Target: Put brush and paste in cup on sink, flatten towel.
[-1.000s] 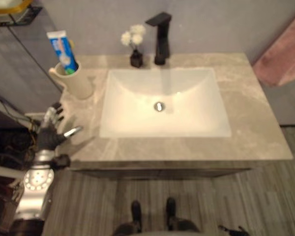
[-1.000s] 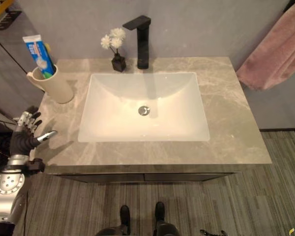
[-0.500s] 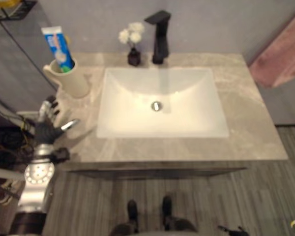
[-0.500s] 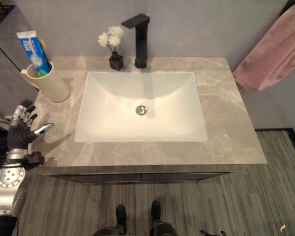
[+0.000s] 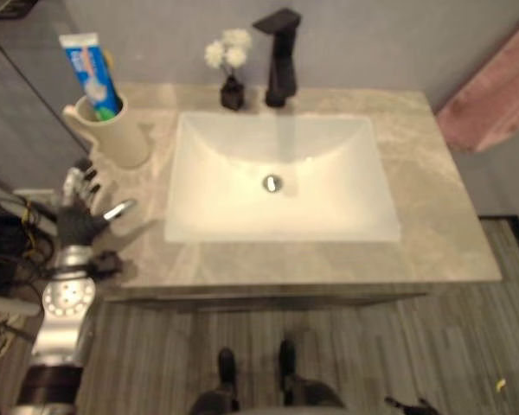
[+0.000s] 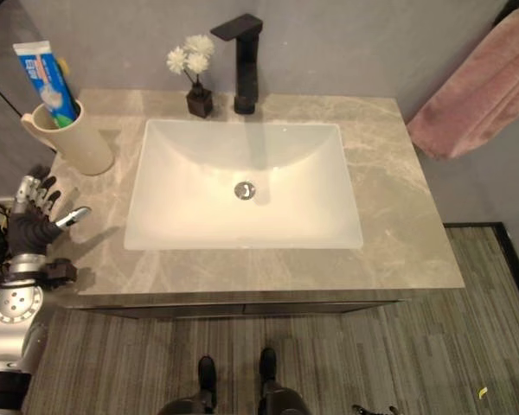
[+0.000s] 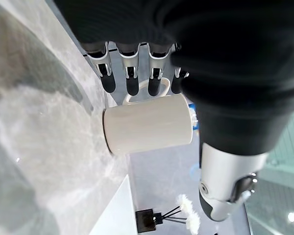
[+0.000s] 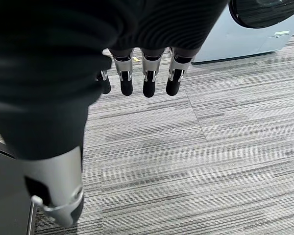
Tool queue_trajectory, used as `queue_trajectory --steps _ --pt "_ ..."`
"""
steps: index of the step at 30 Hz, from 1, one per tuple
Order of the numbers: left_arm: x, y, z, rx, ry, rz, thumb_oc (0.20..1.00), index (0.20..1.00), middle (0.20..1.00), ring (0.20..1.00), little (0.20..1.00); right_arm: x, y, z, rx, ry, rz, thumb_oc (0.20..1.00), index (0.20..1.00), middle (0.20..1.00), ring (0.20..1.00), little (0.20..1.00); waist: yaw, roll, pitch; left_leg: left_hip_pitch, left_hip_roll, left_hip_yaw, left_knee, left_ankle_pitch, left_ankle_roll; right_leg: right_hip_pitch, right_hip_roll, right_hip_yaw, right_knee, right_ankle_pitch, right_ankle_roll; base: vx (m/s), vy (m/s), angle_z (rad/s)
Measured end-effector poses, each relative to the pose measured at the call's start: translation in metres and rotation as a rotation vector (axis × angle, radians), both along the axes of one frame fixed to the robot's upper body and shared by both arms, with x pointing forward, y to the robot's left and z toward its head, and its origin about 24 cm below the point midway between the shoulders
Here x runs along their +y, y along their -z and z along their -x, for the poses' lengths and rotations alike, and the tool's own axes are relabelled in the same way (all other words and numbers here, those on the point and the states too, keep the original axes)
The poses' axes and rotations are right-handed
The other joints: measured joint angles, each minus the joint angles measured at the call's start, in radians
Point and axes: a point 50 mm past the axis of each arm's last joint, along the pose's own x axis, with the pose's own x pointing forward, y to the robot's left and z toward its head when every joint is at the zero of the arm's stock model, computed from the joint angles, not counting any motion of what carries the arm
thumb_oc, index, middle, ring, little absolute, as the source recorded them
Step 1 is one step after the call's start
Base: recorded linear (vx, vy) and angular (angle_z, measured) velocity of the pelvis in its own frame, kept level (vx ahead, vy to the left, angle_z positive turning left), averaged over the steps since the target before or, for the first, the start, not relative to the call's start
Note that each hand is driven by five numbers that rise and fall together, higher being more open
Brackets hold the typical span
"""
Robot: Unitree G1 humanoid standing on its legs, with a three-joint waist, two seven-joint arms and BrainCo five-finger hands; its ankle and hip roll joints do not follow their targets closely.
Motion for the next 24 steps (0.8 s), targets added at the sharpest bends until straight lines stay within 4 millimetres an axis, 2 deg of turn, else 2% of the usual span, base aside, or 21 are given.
queue_trajectory --steps 7,21,24 --pt "-0.001 -0.008 -0.005 -0.036 0.01 0.023 1.0 1.0 1.0 1.0 1.0 0.0 0.0 -0.001 -0.002 -0.001 0.0 1.0 1.0 1.0 1.0 1.0 0.0 -0.002 0.018 -0.015 0.0 -0.002 0.0 0.0 0.0 -0.014 0.0 0.0 0.0 -0.001 0.0 0.01 -0.001 0.0" --pt "-0.001 -0.007 -0.004 -0.031 0.012 0.036 1.0 1.0 1.0 1.0 1.0 -0.002 -0.001 -0.001 -0.002 -0.001 0.005 1.0 1.0 1.0 1.0 1.0 0.0 0.003 0.048 -0.022 0.0 -0.003 0.0 0.0 0.0 -0.02 0.0 -0.002 0.0 -0.001 0.0 0.0 0.0 0.0" --pt "-0.001 -0.012 -0.007 -0.051 0.015 0.033 1.0 1.0 1.0 1.0 1.0 -0.002 -0.001 -0.001 -0.003 -0.002 0.006 1.0 1.0 1.0 1.0 1.0 0.0 0.003 0.049 -0.036 -0.001 -0.003 0.001 0.001 0.0 -0.033 0.0 -0.003 0.004 0.0 0.0 0.0 0.0 0.01"
